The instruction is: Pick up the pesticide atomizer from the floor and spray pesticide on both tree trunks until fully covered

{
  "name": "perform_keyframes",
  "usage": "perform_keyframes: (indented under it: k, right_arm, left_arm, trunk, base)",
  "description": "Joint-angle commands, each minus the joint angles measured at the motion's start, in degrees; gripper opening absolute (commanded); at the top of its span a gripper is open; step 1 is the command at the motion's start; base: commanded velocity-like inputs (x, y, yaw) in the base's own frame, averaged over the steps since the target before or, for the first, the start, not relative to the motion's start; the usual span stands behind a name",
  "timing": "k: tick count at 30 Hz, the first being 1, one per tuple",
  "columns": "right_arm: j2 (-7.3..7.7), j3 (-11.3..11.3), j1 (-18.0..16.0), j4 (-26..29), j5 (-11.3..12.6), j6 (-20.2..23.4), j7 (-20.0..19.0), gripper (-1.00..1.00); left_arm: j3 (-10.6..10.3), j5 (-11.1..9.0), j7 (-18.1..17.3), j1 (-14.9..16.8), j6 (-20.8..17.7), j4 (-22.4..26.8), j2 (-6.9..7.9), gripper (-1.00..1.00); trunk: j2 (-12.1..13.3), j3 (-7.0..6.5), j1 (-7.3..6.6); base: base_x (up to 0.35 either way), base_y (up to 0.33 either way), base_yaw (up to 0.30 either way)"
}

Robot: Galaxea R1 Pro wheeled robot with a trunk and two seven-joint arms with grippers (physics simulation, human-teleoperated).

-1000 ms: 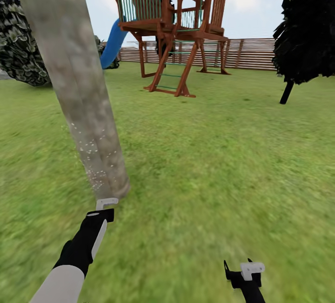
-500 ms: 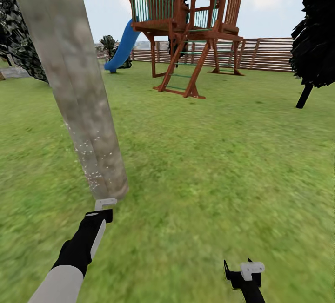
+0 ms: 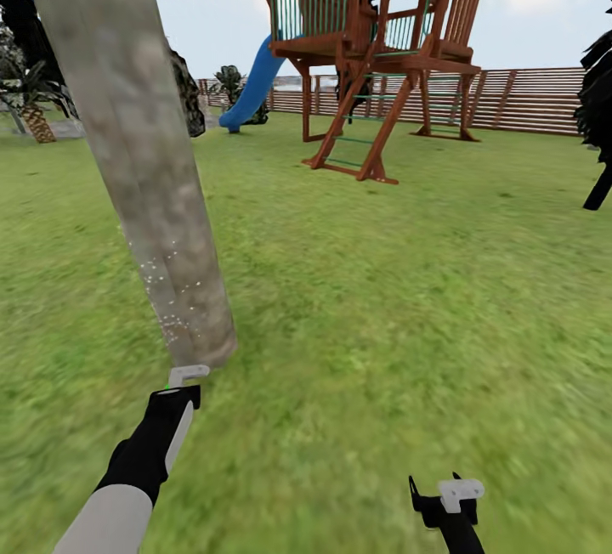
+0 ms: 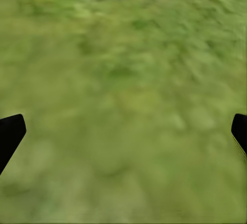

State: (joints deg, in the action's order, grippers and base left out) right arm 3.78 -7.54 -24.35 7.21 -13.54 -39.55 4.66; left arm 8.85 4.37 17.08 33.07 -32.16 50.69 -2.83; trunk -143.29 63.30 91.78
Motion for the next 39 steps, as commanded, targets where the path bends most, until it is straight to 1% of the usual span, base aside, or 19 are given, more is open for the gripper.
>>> perform_keyframes:
  k: [1,7,13,22,25,29,30,31,33,34,35,37,38,39]
  right_arm:
    - [0.0,0.0,0.0,0.0,0.0,0.0,0.0,1.0]
    - [0.0,0.0,0.0,0.0,0.0,0.0,0.0,1.0]
    - [0.0,0.0,0.0,0.0,0.0,0.0,0.0,1.0]
    - [0.0,0.0,0.0,0.0,0.0,0.0,0.0,1.0]
    - [0.0,0.0,0.0,0.0,0.0,0.0,0.0,1.0]
    - [0.0,0.0,0.0,0.0,0.0,0.0,0.0,1.0]
    - [0.0,0.0,0.0,0.0,0.0,0.0,0.0,1.0]
    - [0.0,0.0,0.0,0.0,0.0,0.0,0.0,1.0]
    - [0.0,0.0,0.0,0.0,0.0,0.0,0.0,1.0]
    - [0.0,0.0,0.0,0.0,0.0,0.0,0.0,1.0]
    - [0.0,0.0,0.0,0.0,0.0,0.0,0.0,1.0]
    - [0.0,0.0,0.0,0.0,0.0,0.0,0.0,1.0]
    - [0.0,0.0,0.0,0.0,0.0,0.0,0.0,1.0]
    - [0.0,0.0,0.0,0.0,0.0,0.0,0.0,1.0]
  left_arm:
    - [0.0,0.0,0.0,0.0,0.0,0.0,-0.03,-1.0]
    - [0.1,0.0,0.0,0.0,0.0,0.0,0.09,-1.0]
    - [0.2,-0.1,0.0,0.0,0.0,0.0,-0.02,-1.0]
    - [0.2,-0.1,-0.1,0.0,-0.1,-0.2,-0.09,-1.0]
    - [0.0,-0.1,0.0,0.0,-0.1,-0.3,-0.53,-1.0]
    - [-0.2,-0.1,0.0,0.1,-0.1,-0.3,-0.87,-1.0]
    - [-0.3,-0.1,0.0,0.4,-0.5,-0.3,-1.66,-1.0]
    - [-0.3,-0.1,0.0,0.6,-2.1,-0.3,-2.0,-1.0]
    - [-0.3,0.0,0.0,1.4,-6.0,0.2,-2.16,-1.0]
    - [-0.2,0.1,0.1,2.1,-7.2,0.6,-1.8,-1.0]
    - [0.1,0.1,0.0,2.5,-7.6,0.7,-1.11,-1.0]
    - [2.2,-0.6,-0.2,2.8,-7.8,0.8,0.5,-1.0]
    - [2.8,-1.1,-0.4,2.6,-7.9,0.7,0.77,-1.0]
    - [2.6,-1.4,-0.6,2.5,-7.9,0.7,0.5,-1.0]
  trunk:
    - [0.0,0.0,0.0]
    - [0.0,0.0,0.0]
    - [0.0,0.0,0.0]
    - [0.0,0.0,0.0]
    - [0.0,0.0,0.0]
    - [0.0,0.0,0.0]
    - [0.0,0.0,0.0]
    - [0.0,0.0,0.0]
    - [0.0,0.0,0.0]
    - [0.0,0.0,0.0]
    - [0.0,0.0,0.0]
    - [0.0,0.0,0.0]
    - [0.0,0.0,0.0]
    - [0.0,0.0,0.0]
  base:
    - [0.133,-0.276,0.277]
    - [0.136,-0.275,0.258]
    - [0.142,-0.272,0.042]
    - [0.148,-0.269,0.267]
    - [0.161,-0.259,0.272]
    - [0.096,-0.104,0.084]
    - [0.009,-0.009,0.007]
    - [0.005,-0.005,0.004]
    - [0.002,-0.002,0.001]
    - [0.0,0.0,0.0]
    - [0.0,0.0,0.0]
    - [0.0,0.0,0.0]
    - [0.0,0.0,0.0]
    - [0.0,0.0,0.0]
